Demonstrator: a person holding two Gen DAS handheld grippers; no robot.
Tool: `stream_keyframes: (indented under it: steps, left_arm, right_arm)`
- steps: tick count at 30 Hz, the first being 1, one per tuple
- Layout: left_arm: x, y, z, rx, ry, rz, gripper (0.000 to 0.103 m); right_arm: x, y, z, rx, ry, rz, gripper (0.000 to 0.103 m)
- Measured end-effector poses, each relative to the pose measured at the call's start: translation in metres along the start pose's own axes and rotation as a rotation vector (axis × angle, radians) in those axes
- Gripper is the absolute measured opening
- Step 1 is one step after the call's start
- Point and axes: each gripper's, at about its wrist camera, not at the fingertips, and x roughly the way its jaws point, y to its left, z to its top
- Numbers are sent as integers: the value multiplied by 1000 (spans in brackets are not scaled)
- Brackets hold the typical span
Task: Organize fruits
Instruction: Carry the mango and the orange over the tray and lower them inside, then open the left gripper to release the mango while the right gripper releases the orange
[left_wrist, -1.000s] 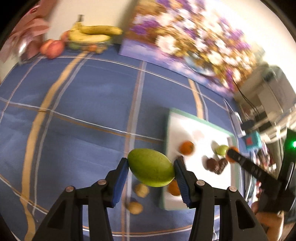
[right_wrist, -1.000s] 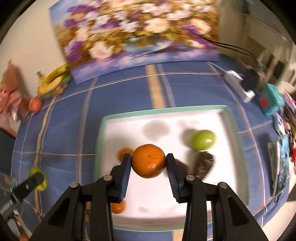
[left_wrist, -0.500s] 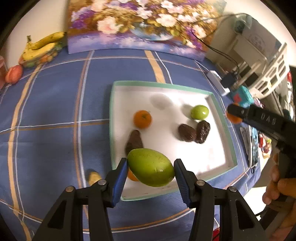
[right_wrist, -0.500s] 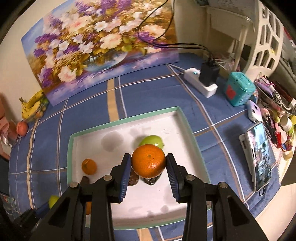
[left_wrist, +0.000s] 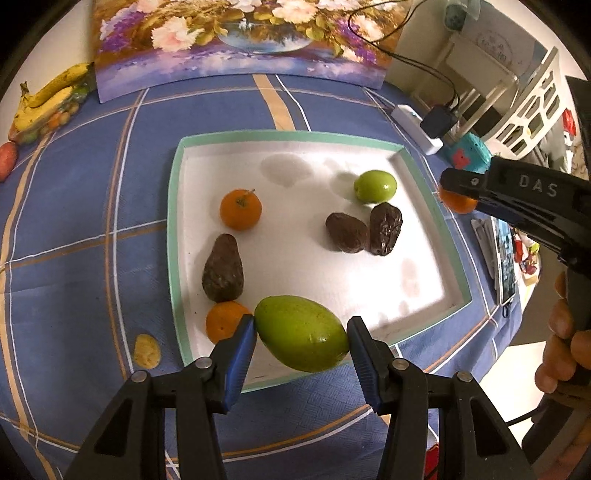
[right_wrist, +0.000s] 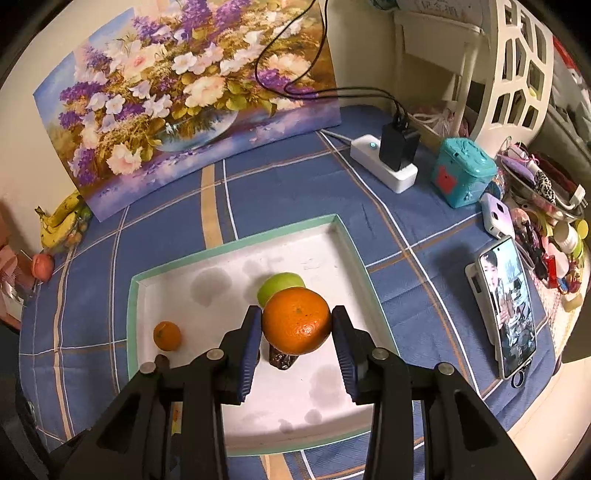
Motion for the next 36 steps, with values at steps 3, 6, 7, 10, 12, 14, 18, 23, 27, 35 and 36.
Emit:
stream_keyframes:
  steps: [3, 6, 7, 10, 12, 14, 18, 23, 27, 35, 36]
  left_arm:
    - [7, 1, -2, 4, 22, 4, 53]
    - [17, 0, -5, 5, 47, 14, 53]
    - [20, 0, -5, 4, 55, 13, 53]
    - [27, 0, -8, 1, 78, 15, 53]
    - [29, 0, -8, 3, 82, 18, 53]
    - [30, -1, -9, 4, 83, 20, 53]
    - [36, -3, -7, 7, 88, 19, 53]
    - [45, -3, -6, 9, 99, 39, 53]
    - [54, -3, -4, -6, 106, 41, 53]
    - [55, 2, -5, -16, 112, 32, 53]
    - [54, 4, -6, -21, 113, 28, 53]
  right_arm:
    - [14, 2, -4, -13, 48, -14, 40]
    - [31, 2, -10, -20, 107, -22, 40]
    - [38, 2, -12, -21, 128, -27, 40]
    - [50, 0, -17, -23, 167, -35, 40]
    - [56, -1, -20, -28, 189, -47, 40]
    - [62, -3, -22, -28, 206, -51, 40]
    - [72, -6, -26, -18, 235, -49, 40]
    - [81, -10, -31, -17, 260, -58, 40]
    - [81, -9, -33, -29, 258, -65, 40]
    - [83, -7, -31, -29, 259, -66, 40]
    - [83, -8, -31, -29, 259, -65, 40]
